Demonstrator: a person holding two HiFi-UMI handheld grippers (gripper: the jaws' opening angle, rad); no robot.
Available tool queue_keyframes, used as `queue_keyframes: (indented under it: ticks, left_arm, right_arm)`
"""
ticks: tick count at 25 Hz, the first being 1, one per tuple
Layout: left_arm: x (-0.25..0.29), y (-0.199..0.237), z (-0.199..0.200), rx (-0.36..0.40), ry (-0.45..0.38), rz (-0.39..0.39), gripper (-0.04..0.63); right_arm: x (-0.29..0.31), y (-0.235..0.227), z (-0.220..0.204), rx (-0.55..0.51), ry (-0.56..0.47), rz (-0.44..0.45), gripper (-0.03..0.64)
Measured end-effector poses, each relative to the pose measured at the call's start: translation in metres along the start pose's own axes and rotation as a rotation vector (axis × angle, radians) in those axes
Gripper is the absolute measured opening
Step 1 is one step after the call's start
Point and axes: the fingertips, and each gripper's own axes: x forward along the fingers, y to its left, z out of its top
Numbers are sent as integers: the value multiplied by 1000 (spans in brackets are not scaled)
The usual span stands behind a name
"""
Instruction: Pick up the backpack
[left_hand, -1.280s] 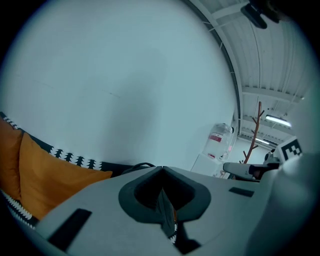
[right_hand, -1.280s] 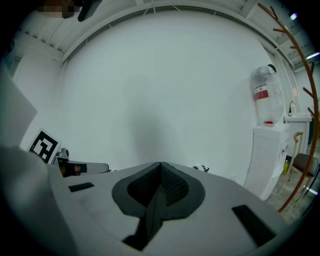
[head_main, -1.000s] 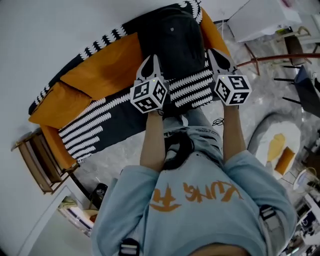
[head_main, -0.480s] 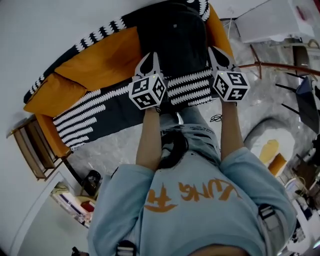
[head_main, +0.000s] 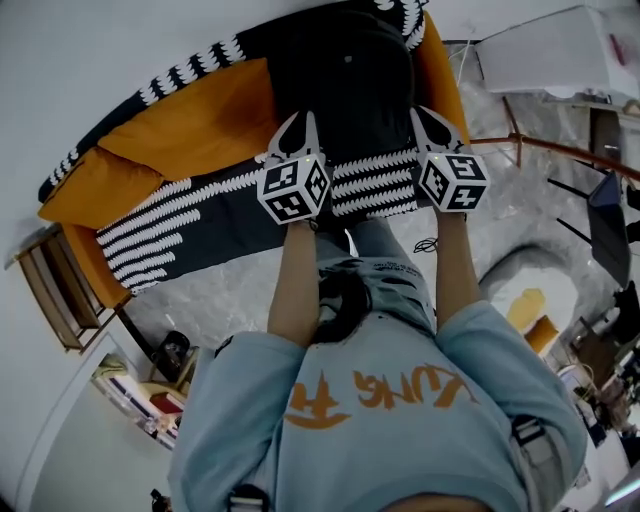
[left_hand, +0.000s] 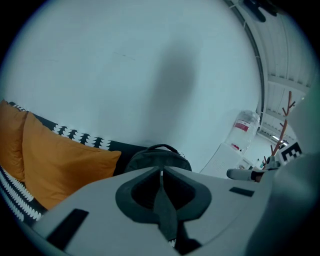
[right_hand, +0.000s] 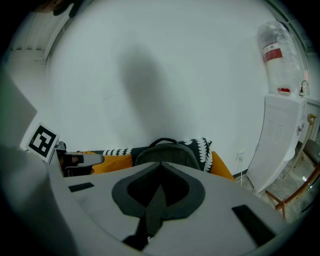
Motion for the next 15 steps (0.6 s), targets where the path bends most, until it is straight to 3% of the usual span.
queue_keyframes:
  ticks: [7, 9, 15]
  left_arm:
    - [21, 17, -13, 10, 53, 48, 30]
    - [27, 21, -19, 23, 80, 50, 113]
    - [48, 42, -32, 8, 133, 99, 135]
  right_arm:
    - [29, -25, -2, -9, 38, 8, -2]
    - [38, -36, -4, -1, 51, -2, -2]
    - [64, -53, -12, -10, 104, 8, -2]
